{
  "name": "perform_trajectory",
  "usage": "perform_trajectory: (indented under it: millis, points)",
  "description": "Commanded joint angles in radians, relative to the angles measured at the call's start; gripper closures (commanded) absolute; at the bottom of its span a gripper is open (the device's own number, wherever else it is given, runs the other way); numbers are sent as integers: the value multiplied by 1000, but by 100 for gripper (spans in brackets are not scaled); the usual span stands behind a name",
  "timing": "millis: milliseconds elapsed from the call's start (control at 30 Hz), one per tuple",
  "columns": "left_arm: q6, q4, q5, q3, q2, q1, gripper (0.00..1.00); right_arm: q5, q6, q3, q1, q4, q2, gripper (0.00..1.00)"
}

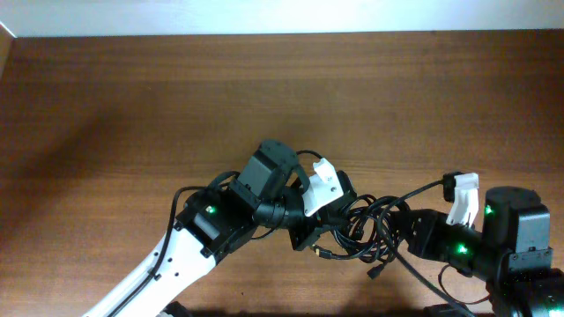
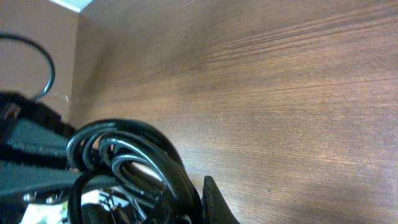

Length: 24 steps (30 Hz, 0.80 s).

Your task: Untangle cables

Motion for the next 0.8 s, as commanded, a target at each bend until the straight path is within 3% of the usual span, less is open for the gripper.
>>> perform_trajectory:
  millis: [0,167,300,500,600,700,767]
  points:
    - [32,-42,30,2,-77,10,100,376,226,3,-36,10,0,96]
    - [32,-8,101,2,-89,10,100,405,454,2,-36,8,0,96]
    - [75,56,85,2,-209,10,100,399,488,2,-36,6,0,96]
    - [69,47,-19,2,-255,10,100,345,476,2,-36,-74,0,96]
    - [21,53,-209,2,-331,10,100,344,475,3,-36,-151,0,96]
    - [-43,81,-330,2,-410,10,100,245,475,3,-36,-153,0,77]
    - [-43,59,-330,2,-411,10,100,201,438,3,-36,-128,-1,76]
